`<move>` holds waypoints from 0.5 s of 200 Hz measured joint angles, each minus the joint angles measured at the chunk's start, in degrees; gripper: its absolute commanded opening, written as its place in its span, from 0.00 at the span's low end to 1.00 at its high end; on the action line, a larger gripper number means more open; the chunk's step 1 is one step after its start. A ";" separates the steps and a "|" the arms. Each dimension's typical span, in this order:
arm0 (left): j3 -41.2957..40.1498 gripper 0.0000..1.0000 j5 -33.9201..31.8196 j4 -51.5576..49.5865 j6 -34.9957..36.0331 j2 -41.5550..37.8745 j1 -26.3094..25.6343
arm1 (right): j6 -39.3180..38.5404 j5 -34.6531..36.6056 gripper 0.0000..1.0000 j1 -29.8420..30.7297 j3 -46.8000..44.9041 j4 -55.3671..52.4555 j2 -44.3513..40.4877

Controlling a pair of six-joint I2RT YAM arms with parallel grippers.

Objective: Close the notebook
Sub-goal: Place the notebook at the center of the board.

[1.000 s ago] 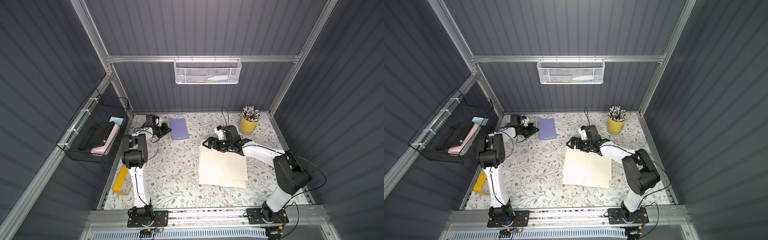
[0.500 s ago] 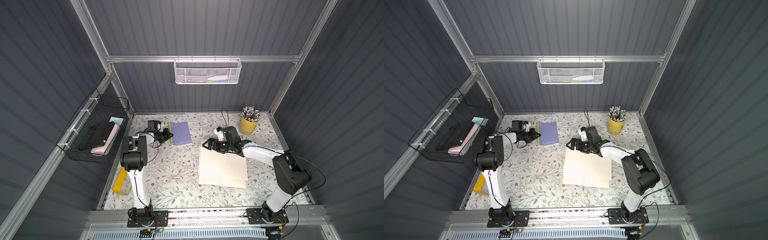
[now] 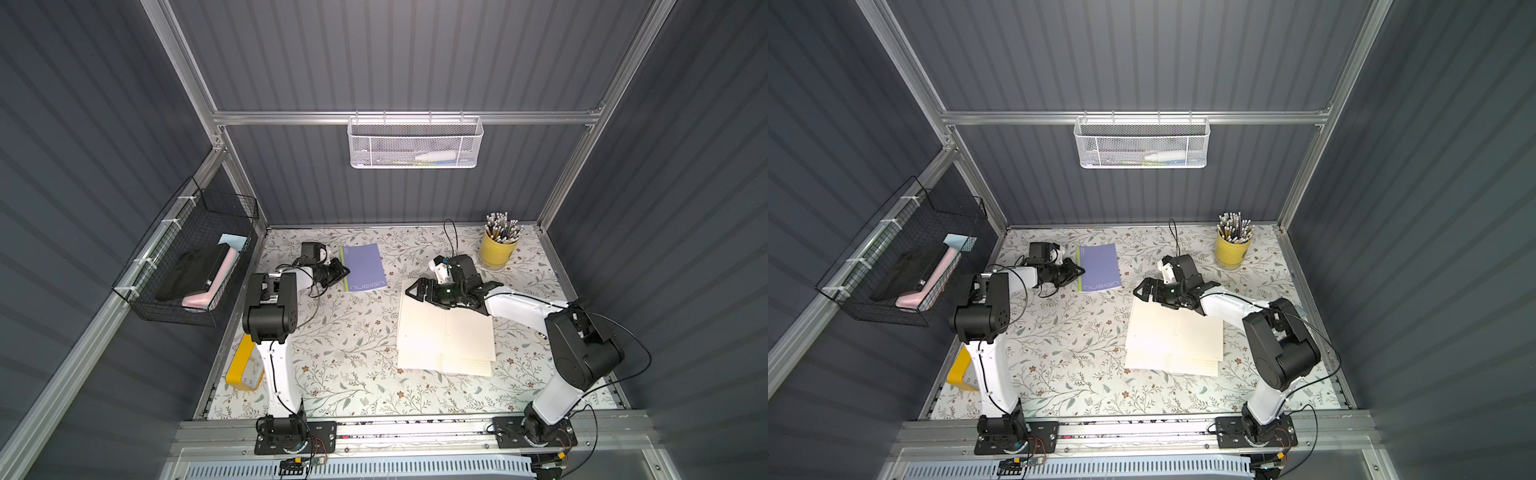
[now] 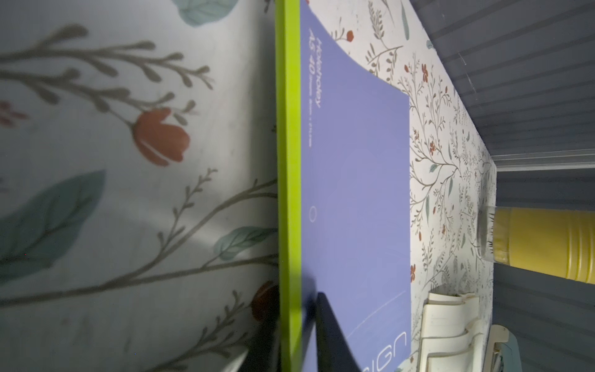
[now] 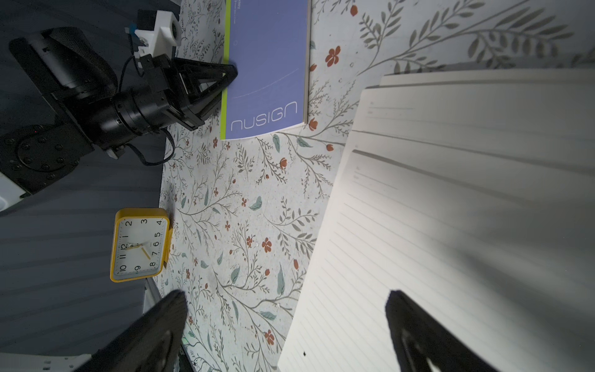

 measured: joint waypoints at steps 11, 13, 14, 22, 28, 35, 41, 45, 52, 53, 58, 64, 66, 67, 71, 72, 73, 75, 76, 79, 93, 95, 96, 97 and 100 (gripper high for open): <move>0.22 0.30 -1.25 -1.01 0.66 -0.37 -0.17 | 0.00 -0.11 0.99 0.00 0.00 0.09 0.00; 0.26 0.31 -1.33 -1.11 0.66 -0.42 -0.20 | 0.02 -0.13 0.99 0.00 0.00 0.13 0.00; 0.28 0.31 -1.49 -1.18 0.68 -0.44 -0.17 | 0.00 -0.15 0.99 0.00 -0.02 0.17 0.00; 0.66 0.33 -2.19 -1.81 1.20 -0.48 -0.20 | 0.00 -0.24 0.99 0.00 -0.09 0.28 0.00; 1.01 0.34 -2.67 -2.40 1.53 -0.55 -0.24 | 0.00 -0.26 0.99 0.00 -0.20 0.31 -0.02; 1.40 0.35 -3.41 -3.04 2.03 -0.61 -0.28 | 0.00 -0.26 0.99 0.00 -0.35 0.33 -0.07; 1.73 0.37 -3.89 -3.65 2.34 -0.66 -0.31 | 0.00 -0.26 0.99 0.00 -0.55 0.39 -0.13; 2.01 0.38 -4.09 -4.22 2.75 -0.68 -0.35 | 0.00 -0.26 0.99 0.00 -0.68 0.35 -0.22; 2.40 0.39 -4.90 -5.03 3.17 -0.70 -0.52 | 0.00 -0.26 0.99 0.00 -0.96 0.35 -0.42; 2.43 0.39 -4.98 -5.09 3.15 -0.72 -0.52 | 0.00 -0.24 0.99 0.00 -0.96 0.33 -0.42; 2.75 0.39 -5.57 -5.73 3.54 -0.83 -0.55 | 0.00 -0.24 0.99 0.00 -1.14 0.28 -0.63; 3.06 0.40 -6.29 -6.40 3.85 -0.94 -0.57 | 0.00 -0.24 0.99 0.00 -1.29 0.26 -0.90; 3.15 0.40 -6.56 -6.69 3.98 -0.96 -0.61 | 0.00 -0.24 0.99 0.00 -1.36 0.26 -0.98; 3.17 0.40 -6.64 -6.78 3.98 -0.98 -0.63 | 0.00 -0.24 0.99 0.00 -1.38 0.28 -1.03; 3.30 0.41 -7.08 -7.21 4.22 -1.11 -0.66 | 0.00 -0.24 0.99 0.00 -1.51 0.31 -1.27; 3.32 0.41 -7.13 -7.28 4.22 -1.14 -0.66 | 0.00 -0.24 0.99 0.00 -1.53 0.33 -1.29; 3.37 0.41 -7.32 -7.43 4.22 -1.18 -0.66 | 0.00 -0.24 0.99 0.00 -1.55 0.35 -1.33; 3.39 0.42 -7.43 -7.61 4.24 -1.20 -0.66 | 0.00 -0.24 0.99 0.00 -1.64 0.35 -1.49; 3.43 0.42 -7.58 -7.76 4.37 -1.27 -0.66 | 0.00 -0.24 0.99 0.00 -1.66 0.35 -1.55; 3.45 0.42 -7.89 -8.07 4.50 -1.33 -0.66 | 0.00 -0.24 0.99 0.02 -1.77 0.35 -1.75; 3.50 0.44 -9.18 -9.44 5.03 -1.99 -0.74 | 0.00 -0.22 0.99 0.04 -2.34 0.42 -2.78; 3.50 0.44 -9.27 -9.57 5.03 -2.08 -0.79 | 0.02 -0.22 0.99 0.04 -2.45 0.46 -2.93; 3.50 0.44 -9.40 -9.70 5.09 -2.19 -0.85 | 0.00 -0.22 0.99 0.04 -2.49 0.46 -2.99; 3.50 0.44 -9.44 -9.75 5.11 -2.23 -0.87 | 0.02 -0.20 0.99 0.04 -2.56 0.46 -3.10; 3.50 0.44 -9.68 -10.03 5.14 -2.45 -0.94 | 0.02 -0.22 0.99 0.04 -2.71 0.46 -3.34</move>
